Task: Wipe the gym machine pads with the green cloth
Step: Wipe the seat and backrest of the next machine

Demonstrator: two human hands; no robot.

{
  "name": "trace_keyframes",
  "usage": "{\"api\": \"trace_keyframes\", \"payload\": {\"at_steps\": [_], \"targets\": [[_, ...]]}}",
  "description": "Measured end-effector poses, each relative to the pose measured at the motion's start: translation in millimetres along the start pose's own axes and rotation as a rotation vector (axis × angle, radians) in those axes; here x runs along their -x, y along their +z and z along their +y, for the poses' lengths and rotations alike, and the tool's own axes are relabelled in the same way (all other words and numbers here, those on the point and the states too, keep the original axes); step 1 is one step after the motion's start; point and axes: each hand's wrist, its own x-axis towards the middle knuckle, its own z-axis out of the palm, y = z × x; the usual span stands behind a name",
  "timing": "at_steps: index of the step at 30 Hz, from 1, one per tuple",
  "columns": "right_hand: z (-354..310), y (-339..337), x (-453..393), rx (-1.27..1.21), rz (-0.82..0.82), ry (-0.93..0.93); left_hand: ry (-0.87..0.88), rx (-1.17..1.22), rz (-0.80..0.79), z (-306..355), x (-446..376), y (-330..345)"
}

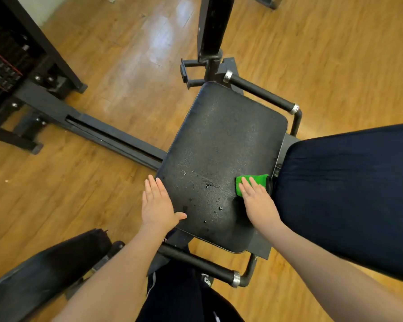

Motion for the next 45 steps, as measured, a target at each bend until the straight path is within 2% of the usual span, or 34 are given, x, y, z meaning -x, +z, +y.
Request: {"api": "trace_keyframes", "payload": {"at_steps": [10,14,17,20,23,25,37,45], "targets": [[5,-11,16,0.04,-0.086,0.092,0.024,-0.002,0.009,-4,2,1],[-5,-27,13,-0.078,0.019,0.105,0.02,0.013,0.047,-5,11,11],[-38,-48,-10,-0.156,0.14,-0.023,0.009,0.047,0.043,-7,13,13],[-83,-71,-50,-0.13,0.201,-0.202,-0.044,0.08,0.032,-9,13,11],[-121,-79,-81,-0.052,0.184,-0.311,-0.059,0.07,0.008,-9,13,11],[-131,-73,-87,-0.016,0.142,-0.318,-0.056,0.055,-0.007,-9,11,10],[-72,-24,-24,-0.132,0.054,-0.151,-0.075,-0.014,-0.044,-11,12,2],[-20,21,30,-0.177,0.075,-0.062,-0.045,-0.06,-0.022,-2,30,17]]}}
